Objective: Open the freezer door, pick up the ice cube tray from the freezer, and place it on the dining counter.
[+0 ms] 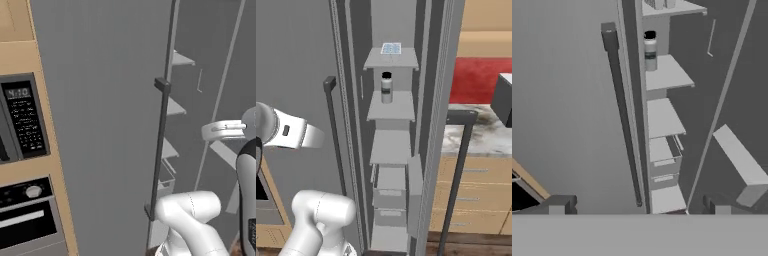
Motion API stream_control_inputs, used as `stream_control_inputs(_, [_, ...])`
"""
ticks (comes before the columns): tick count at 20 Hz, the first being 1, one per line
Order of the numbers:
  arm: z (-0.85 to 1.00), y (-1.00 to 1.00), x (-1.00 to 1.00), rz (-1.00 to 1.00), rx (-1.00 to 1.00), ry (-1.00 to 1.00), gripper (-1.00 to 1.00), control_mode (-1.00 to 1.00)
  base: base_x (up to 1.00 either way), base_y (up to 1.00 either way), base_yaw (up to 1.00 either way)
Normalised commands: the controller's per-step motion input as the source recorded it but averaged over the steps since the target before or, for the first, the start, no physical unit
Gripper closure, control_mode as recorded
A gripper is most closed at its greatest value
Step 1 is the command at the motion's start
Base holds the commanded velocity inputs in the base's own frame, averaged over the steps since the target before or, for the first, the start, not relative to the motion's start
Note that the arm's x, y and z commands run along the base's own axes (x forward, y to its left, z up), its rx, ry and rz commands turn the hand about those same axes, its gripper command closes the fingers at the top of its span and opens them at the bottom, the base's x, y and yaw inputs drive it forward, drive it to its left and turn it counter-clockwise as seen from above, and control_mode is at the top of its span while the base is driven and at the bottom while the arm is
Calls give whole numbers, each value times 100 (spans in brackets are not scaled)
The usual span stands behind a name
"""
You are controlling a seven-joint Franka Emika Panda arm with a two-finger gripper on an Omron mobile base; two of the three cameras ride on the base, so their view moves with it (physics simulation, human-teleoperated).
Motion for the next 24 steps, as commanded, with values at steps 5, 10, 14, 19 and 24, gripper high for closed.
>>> stream_control_inputs(5, [0, 0, 0, 0, 0, 0, -100, 100, 48, -6, -19])
stream_control_inputs(10, [0, 0, 0, 0, 0, 0, -100, 100, 54, -31, -11])
stream_control_inputs(14, [0, 0, 0, 0, 0, 0, -100, 100, 29, -46, -1])
stream_control_inputs(19, [0, 0, 0, 0, 0, 0, -100, 100, 30, -17, -5])
stream_control_inputs(24, [0, 0, 0, 0, 0, 0, -100, 100, 50, -7, -5])
